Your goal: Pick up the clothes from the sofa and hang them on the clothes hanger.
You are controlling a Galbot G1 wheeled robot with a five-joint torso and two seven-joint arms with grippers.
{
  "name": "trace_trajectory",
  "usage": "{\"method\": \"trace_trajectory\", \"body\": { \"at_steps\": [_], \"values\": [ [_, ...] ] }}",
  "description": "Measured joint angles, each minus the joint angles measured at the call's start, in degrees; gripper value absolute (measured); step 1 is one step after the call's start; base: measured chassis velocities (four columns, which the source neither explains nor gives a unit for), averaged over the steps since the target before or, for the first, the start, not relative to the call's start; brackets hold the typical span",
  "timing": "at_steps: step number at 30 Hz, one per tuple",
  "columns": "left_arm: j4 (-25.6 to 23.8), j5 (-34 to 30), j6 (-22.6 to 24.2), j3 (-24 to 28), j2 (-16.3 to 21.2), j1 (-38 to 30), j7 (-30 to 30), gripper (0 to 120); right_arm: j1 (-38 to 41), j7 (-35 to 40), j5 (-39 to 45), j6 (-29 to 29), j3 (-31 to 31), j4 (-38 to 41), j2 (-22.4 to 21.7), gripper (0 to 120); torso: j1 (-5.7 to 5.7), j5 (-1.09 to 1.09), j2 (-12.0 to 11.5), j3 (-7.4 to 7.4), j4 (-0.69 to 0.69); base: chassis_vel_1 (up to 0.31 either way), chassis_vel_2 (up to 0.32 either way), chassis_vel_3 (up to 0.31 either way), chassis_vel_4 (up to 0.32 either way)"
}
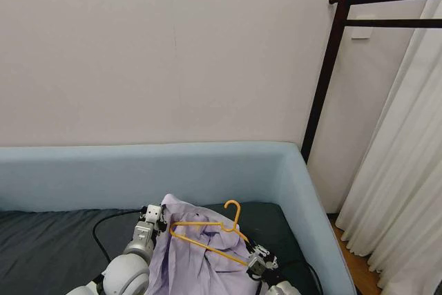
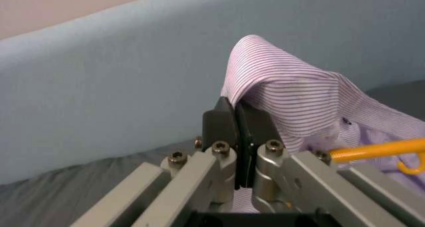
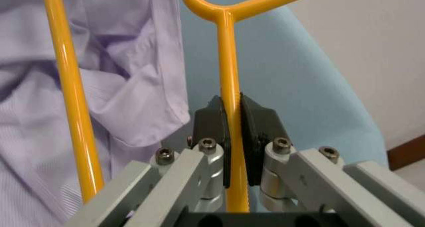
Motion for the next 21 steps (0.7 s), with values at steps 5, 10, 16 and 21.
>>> {"method": "trace_trajectory", "body": {
  "at_steps": [5, 10, 16, 21],
  "values": [
    [-1.29, 0.16, 1.47, 1.13, -1.78, 0.18, -1.76, 0, 1.51, 3.06, 0.15, -2.48, -1.81, -1.79, 1.28, 4, 0.0, 0.0, 0.0, 0.0, 0.0, 0.0, 0.0, 0.0, 0.0],
    [-3.43, 0.65, 4.91, 3.15, -3.77, 0.3, -5.05, 0, 4.01, 5.21, 0.53, -3.51, -4.3, -2.78, 2.65, 4, 0.0, 0.01, 0.0, 0.0, 0.0, 0.0, 0.0, 0.0, 0.0],
    [-3.64, 0.48, 6.66, 5.83, -5.67, -1.3, -7.56, 0, 6.2, 6.07, -1.64, -3.45, -6.79, -3.22, 3.61, 4, 0.0, 0.01, 0.0, 0.0, 0.0, 0.0, 0.0, 0.0, 0.0],
    [-3.33, -0.05, 6.99, 6.63, -7.0, -2.58, -9.05, 0, 8.07, 6.3, -5.72, -2.42, -8.56, -5.81, 4.21, 4, 0.0, 0.01, 0.0, 0.0, 0.0, 0.0, 0.0, 0.0, 0.0]
  ]
}}
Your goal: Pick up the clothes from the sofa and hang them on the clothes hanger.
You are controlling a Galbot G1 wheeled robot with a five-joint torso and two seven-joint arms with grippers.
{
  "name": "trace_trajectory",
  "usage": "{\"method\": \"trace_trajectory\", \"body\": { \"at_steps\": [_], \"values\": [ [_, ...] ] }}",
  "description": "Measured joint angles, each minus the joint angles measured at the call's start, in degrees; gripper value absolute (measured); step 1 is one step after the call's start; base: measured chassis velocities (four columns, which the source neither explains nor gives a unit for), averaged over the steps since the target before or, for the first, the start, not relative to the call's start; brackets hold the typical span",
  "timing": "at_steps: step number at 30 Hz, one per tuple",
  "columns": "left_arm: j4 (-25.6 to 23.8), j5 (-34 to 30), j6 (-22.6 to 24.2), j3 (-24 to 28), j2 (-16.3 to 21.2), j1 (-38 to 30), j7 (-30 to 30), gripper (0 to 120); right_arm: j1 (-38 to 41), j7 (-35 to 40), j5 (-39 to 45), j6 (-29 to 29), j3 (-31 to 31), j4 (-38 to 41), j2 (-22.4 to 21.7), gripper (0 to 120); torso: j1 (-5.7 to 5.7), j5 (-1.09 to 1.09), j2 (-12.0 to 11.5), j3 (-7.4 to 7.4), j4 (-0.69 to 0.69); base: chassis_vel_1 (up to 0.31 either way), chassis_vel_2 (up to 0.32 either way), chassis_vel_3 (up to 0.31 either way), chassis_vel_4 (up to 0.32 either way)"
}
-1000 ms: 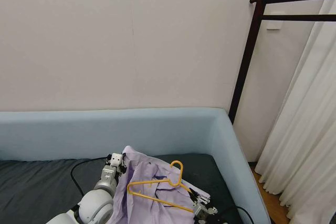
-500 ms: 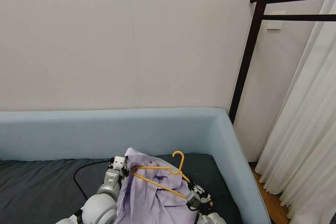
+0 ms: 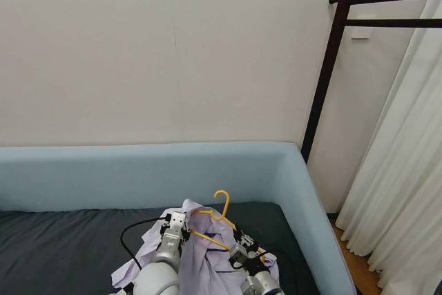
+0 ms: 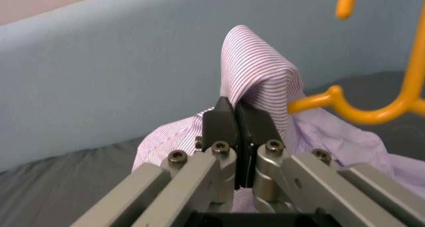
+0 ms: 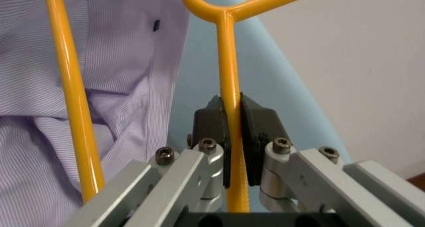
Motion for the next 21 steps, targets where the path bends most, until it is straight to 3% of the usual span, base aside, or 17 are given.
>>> {"method": "trace_trajectory", "body": {
  "at_steps": [11, 21],
  "values": [
    [-2.52, 0.06, -1.11, -0.52, -1.35, 1.44, -1.52, 0, 12.83, -1.41, -1.15, 0.41, -4.68, -6.14, 0.23, 4, 0.01, 0.0, -0.01, 0.0, 0.02, 0.0, 0.0, 0.0, 0.0],
    [-1.75, 0.74, -2.27, -1.38, -1.9, 1.19, -1.08, 0, 12.47, -3.38, -3.99, 1.36, -6.1, -5.17, 1.07, 4, 0.0, 0.0, -0.01, 0.0, -0.01, 0.0, 0.0, 0.0, 0.0]
  ]
}}
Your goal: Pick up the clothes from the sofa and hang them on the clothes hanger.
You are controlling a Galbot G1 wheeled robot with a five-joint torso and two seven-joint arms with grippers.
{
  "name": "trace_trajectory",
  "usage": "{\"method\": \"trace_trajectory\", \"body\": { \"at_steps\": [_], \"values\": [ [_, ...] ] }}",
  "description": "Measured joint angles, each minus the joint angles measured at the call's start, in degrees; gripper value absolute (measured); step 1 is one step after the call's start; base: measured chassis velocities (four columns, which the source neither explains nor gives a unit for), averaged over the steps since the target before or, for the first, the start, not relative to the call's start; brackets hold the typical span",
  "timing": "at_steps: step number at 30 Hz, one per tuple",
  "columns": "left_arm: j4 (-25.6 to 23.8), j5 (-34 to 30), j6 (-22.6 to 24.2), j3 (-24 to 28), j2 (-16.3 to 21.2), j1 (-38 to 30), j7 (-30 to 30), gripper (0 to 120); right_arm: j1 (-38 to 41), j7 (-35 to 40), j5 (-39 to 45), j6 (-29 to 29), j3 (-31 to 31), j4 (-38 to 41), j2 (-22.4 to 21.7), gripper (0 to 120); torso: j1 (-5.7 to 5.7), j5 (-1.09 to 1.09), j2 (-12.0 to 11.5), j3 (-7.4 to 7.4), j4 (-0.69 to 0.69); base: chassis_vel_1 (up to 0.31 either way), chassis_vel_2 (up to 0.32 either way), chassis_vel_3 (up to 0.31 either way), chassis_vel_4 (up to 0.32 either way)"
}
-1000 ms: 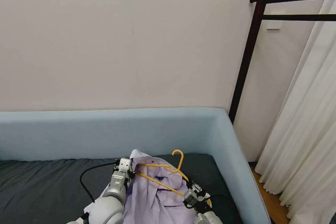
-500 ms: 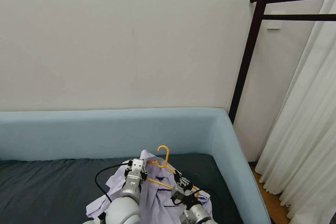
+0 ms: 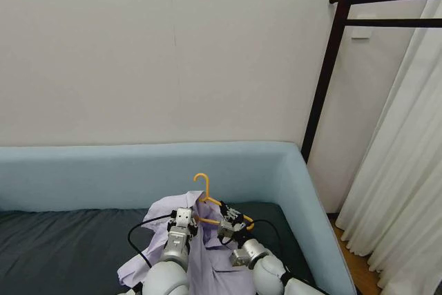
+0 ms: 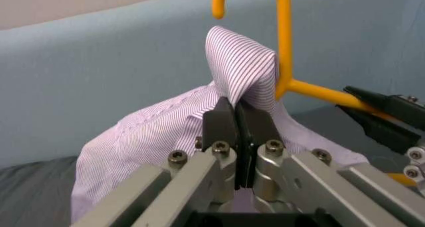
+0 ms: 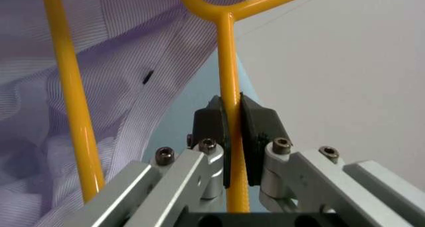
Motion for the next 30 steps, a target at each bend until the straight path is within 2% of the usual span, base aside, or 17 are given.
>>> {"method": "trace_trajectory", "body": {
  "at_steps": [7, 17, 20, 21, 24, 25, 27, 29, 30],
  "values": [
    [-1.09, 1.04, -0.13, -0.12, 0.84, 3.57, 0.04, 0, 0.94, 1.09, 2.73, -0.86, 0.48, 1.55, -0.61, 4, -0.01, -0.01, 0.0, 0.0, 0.02, 0.0, 0.0, 0.0, 0.0],
    [-2.13, 1.83, -0.7, 0.65, 1.17, 3.98, 2.21, 2, 0.46, 1.76, 2.87, -1.01, 1.79, 3.41, -1.5, 4, -0.01, 0.0, 0.0, 0.0, 0.01, 0.0, 0.0, 0.0, 0.0],
    [-4.0, 2.84, 0.22, -0.12, 3.86, 5.49, 4.72, 20, -0.76, 2.58, 1.78, -0.07, 3.45, 4.17, -1.47, 4, -0.01, -0.01, 0.01, -0.01, 0.01, 0.0, 0.0, 0.0, 0.0],
    [-4.0, 2.84, 0.22, -0.12, 3.86, 5.49, 4.72, 20, -0.76, 2.58, 1.78, -0.07, 3.45, 4.17, -1.47, 4, -0.01, -0.01, 0.01, -0.01, 0.01, 0.0, 0.0, 0.0, 0.0],
    [-6.65, 4.79, -1.47, -1.51, 8.43, 8.0, 9.0, 33, -1.45, 2.86, 1.09, 0.92, 4.63, 4.35, -1.95, 4, -0.01, -0.01, 0.01, -0.01, 0.02, 0.0, 0.0, 0.0, 0.0],
    [-6.65, 4.79, -1.47, -1.51, 8.43, 8.0, 9.0, 33, -1.45, 2.86, 1.09, 0.92, 4.63, 4.35, -1.95, 4, -0.01, -0.01, 0.01, -0.01, 0.02, 0.0, 0.0, 0.0, 0.0],
    [-8.39, 6.68, -5.65, -2.56, 12.09, 10.11, 12.45, 41, -2.11, 3.04, 0.81, 1.45, 5.62, 4.72, -2.6, 4, -0.01, -0.01, 0.01, -0.01, 0.02, 0.0, 0.0, 0.0, 0.0],
    [-8.65, 7.79, -12.04, -3.37, 15.84, 10.88, 15.77, 51, -2.5, 3.1, 0.42, 2.26, 6.48, 4.78, -3.02, 4, -0.02, 0.0, 0.02, -0.01, 0.03, 0.0, 0.0, 0.0, 0.0],
    [-8.65, 7.79, -12.04, -3.37, 15.84, 10.88, 15.77, 51, -2.5, 3.1, 0.42, 2.26, 6.48, 4.78, -3.02, 4, -0.02, 0.0, 0.02, -0.01, 0.03, 0.0, 0.0, 0.0, 0.0]
  ]
}}
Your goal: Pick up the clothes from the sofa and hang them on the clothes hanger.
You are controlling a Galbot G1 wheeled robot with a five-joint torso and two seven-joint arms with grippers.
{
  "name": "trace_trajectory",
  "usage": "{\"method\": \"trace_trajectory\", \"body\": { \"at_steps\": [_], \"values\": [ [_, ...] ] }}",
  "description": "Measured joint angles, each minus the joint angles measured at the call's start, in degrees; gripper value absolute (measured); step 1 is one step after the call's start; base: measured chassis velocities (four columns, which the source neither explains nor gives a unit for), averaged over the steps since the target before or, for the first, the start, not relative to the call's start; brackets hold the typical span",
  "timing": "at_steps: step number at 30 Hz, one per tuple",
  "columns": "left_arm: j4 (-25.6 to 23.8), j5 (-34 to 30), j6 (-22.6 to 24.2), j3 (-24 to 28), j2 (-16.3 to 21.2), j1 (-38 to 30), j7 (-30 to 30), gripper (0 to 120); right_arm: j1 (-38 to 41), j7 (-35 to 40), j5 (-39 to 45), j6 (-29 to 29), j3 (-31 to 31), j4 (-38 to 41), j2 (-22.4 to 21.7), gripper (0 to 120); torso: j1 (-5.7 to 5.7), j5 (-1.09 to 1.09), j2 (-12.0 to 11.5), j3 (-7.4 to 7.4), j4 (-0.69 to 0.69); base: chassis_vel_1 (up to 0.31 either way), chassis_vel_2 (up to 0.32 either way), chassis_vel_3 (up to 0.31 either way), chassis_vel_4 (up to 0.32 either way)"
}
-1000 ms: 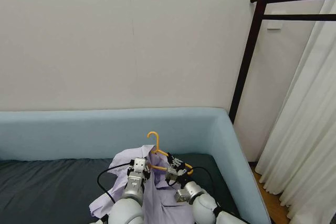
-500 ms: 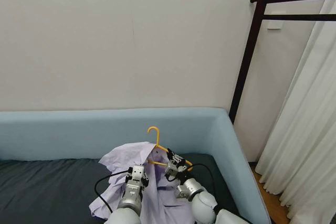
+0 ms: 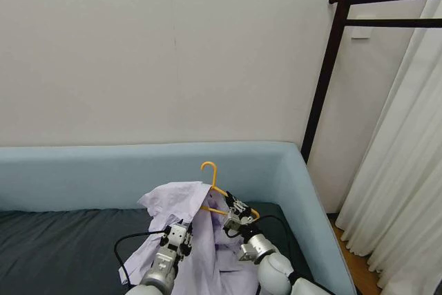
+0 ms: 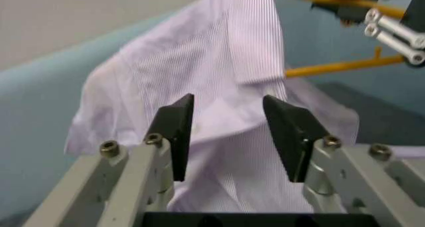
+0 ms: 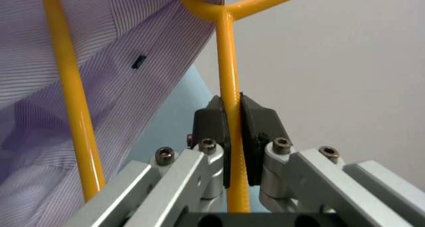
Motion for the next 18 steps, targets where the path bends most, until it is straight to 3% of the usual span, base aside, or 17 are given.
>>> {"method": "trace_trajectory", "body": {
  "at_steps": [2, 4, 6, 8, 9, 12, 13, 15, 16, 18],
  "values": [
    [0.66, -0.9, -6.81, -1.19, 3.86, -1.03, 4.54, 61, -0.5, 0.2, -0.62, 1.12, 1.08, -0.04, -0.37, 4, 0.0, -0.01, 0.0, 0.0, 0.0, 0.0, 0.0, 0.0, 0.0],
    [0.72, -1.02, -7.11, -1.25, 4.04, -1.15, 4.77, 61, -0.57, 0.23, -0.69, 1.23, 1.17, -0.04, -0.4, 4, 0.0, -0.01, 0.0, 0.0, 0.0, 0.0, 0.0, 0.0, 0.0],
    [1.33, -2.4, -9.43, -1.72, 5.56, -2.15, 6.99, 73, -0.83, 0.27, -1.02, 1.72, 1.54, -0.06, -0.54, 4, 0.0, 0.0, 0.0, 0.0, 0.0, 0.0, 0.0, 0.0, 0.0],
    [3.85, -6.96, -14.53, -2.58, 8.78, -5.76, 14.76, 85, -1.31, 0.33, -2.05, 2.9, 2.59, -0.08, -0.8, 4, 0.01, 0.0, 0.0, 0.0, -0.01, 0.0, 0.0, 0.0, 0.0],
    [3.85, -6.96, -14.53, -2.58, 8.78, -5.76, 14.76, 85, -1.31, 0.33, -2.05, 2.9, 2.59, -0.08, -0.8, 4, 0.01, 0.0, 0.0, 0.0, -0.01, 0.0, 0.0, 0.0, 0.0],
    [12.26, -15.67, -21.52, -1.0, 11.22, -15.75, 30.67, 95, -1.88, 0.41, -4.43, 5.29, 3.89, -0.09, -1.18, 4, 0.01, -0.01, 0.0, 0.0, -0.03, 0.0, 0.0, 0.0, 0.0],
    [12.26, -15.67, -21.52, -1.0, 11.22, -15.75, 30.67, 95, -1.88, 0.41, -4.43, 5.29, 3.89, -0.09, -1.18, 4, 0.01, -0.01, 0.0, 0.0, -0.03, 0.0, 0.0, 0.0, 0.0],
    [20.46, -22.81, -24.35, 1.8, 11.14, -24.15, 45.38, 99, -1.54, 0.51, -6.75, 7.31, 3.83, -0.19, -1.33, 4, 0.01, 0.0, 0.0, 0.01, 0.0, 0.0, 0.0, 0.0, 0.0],
    [20.46, -22.81, -24.35, 1.8, 11.14, -24.15, 45.38, 99, -1.54, 0.51, -6.75, 7.31, 3.83, -0.19, -1.33, 4, 0.01, 0.0, 0.0, 0.01, 0.0, 0.0, 0.0, 0.0, 0.0],
    [28.51, -28.27, -24.38, 7.63, 9.26, -32.68, 59.8, 100, -1.53, 0.64, -9.18, 8.93, 4.41, -0.2, -1.34, 4, 0.01, -0.03, -0.01, 0.01, 0.0, 0.0, 0.0, 0.0, 0.0]
  ]
}}
